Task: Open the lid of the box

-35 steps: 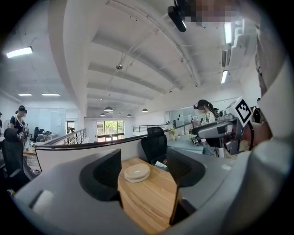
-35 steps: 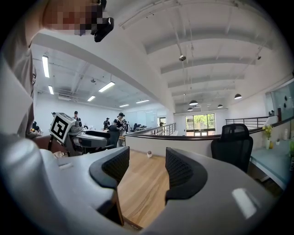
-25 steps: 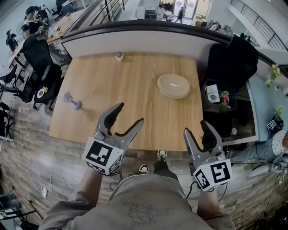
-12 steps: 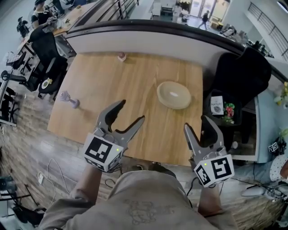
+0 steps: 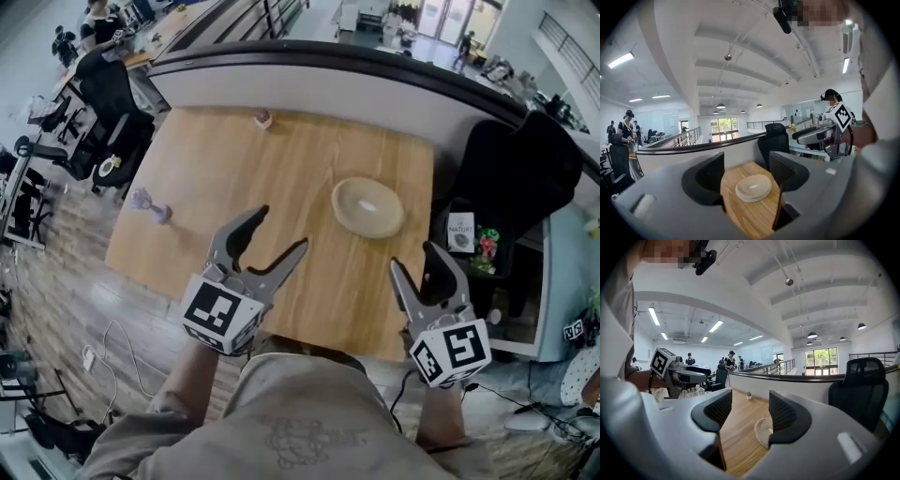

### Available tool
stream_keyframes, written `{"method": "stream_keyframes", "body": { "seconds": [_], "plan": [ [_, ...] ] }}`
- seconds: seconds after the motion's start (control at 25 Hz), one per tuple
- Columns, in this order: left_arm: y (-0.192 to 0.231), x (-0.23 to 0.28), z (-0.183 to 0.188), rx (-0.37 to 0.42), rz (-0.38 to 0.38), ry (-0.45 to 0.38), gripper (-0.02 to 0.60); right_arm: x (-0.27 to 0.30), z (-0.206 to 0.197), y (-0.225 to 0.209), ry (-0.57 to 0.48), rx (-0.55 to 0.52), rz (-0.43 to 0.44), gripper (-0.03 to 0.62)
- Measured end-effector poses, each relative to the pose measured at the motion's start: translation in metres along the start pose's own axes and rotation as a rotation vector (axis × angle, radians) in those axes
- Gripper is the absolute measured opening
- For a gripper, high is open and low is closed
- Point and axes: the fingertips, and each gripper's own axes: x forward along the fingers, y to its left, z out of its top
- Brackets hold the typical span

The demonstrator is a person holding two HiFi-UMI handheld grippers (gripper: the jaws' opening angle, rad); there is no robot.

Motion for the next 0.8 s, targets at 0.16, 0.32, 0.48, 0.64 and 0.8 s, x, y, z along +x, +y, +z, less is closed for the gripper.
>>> {"method": "stream_keyframes", "body": {
  "seconds": [0.16, 0.32, 0.48, 0.64, 0.8],
  "plan": [
    [0.009, 0.015, -0.004, 0.033, -0.043, 0.0, 0.298, 0.012, -0.006, -0.007, 0.014, 0.018, -0.016, 0.232],
    [0.021, 0.036, -0.022, 0.094, -0.083, 0.055, 0.298, 0.027, -0.023, -0.016, 0.087, -0.001, -0.069, 0.232],
    [0.037, 0.064, -0.043, 0.137, -0.157, 0.07, 0.313, 0.052, -0.038, -0.02, 0.128, -0.014, -0.099, 0.232],
    [0.057, 0.094, -0.079, 0.183, -0.241, 0.125, 0.314, 0.084, -0.051, -0.014, 0.159, 0.002, -0.102, 0.232],
    [0.07, 0.127, -0.121, 0.169, -0.328, 0.166, 0.316, 0.118, -0.074, -0.013, 0.206, 0.006, -0.102, 0.232]
  ]
}}
